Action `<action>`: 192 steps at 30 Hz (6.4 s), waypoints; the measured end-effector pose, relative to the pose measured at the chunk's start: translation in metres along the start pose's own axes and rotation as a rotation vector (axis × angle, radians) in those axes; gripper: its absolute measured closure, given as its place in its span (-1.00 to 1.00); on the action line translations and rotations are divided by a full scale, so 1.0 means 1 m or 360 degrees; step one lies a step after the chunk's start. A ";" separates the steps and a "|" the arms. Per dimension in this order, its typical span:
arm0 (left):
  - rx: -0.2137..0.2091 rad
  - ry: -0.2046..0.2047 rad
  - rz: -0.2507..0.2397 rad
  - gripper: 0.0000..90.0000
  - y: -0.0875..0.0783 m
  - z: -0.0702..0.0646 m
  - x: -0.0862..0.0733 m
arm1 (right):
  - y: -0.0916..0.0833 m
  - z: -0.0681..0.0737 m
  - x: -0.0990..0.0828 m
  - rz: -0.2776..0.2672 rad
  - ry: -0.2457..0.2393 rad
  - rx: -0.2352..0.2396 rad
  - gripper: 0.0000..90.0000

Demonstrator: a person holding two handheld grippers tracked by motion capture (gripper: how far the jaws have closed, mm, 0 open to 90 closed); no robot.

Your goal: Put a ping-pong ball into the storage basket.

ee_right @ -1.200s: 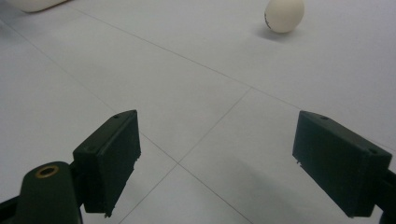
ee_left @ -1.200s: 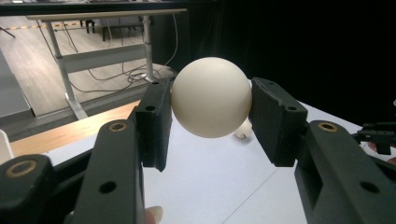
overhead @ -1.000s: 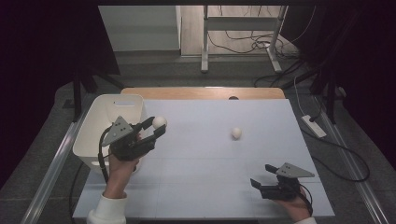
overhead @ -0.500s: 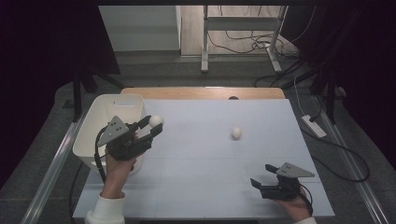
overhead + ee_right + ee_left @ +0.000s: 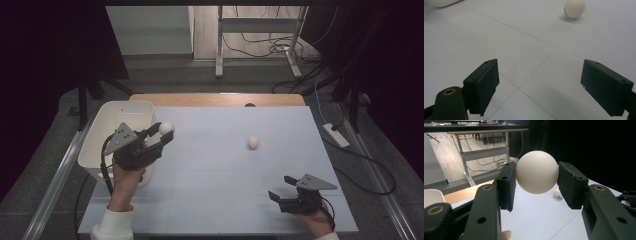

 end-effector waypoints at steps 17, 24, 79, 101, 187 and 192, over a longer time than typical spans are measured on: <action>0.0093 -0.0002 0.0002 0.13 -0.002 0.019 0.013 | -0.001 0.000 0.000 0.0000 -0.0005 -0.0001 -0.66; 0.0135 -0.0021 0.0007 0.13 -0.005 0.028 0.014 | -0.001 0.000 0.000 -0.0001 -0.0004 -0.0002 -0.66; 0.0445 -0.0174 0.0224 0.13 0.000 0.111 0.002 | 0.000 -0.001 0.000 0.0000 0.0016 -0.0007 -0.66; 0.0521 -0.0211 0.0372 0.12 0.011 0.131 -0.017 | 0.000 -0.001 -0.001 0.0007 0.0013 -0.0006 -0.66; -0.0206 -0.0121 0.0299 -0.61 0.027 0.012 -0.012 | 0.002 -0.003 0.004 -0.0029 0.0043 -0.0019 -0.66; -0.0235 -0.0122 0.0301 -0.61 0.032 0.006 -0.012 | 0.000 -0.004 0.003 -0.0028 0.0046 -0.0028 -0.66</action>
Point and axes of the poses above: each handheld gripper's, and its own axes: y roughly forward along the jaws, x roughly out of its top, z roughly to its left, the point moved 8 cm from there along y, roughly forward along the jaws
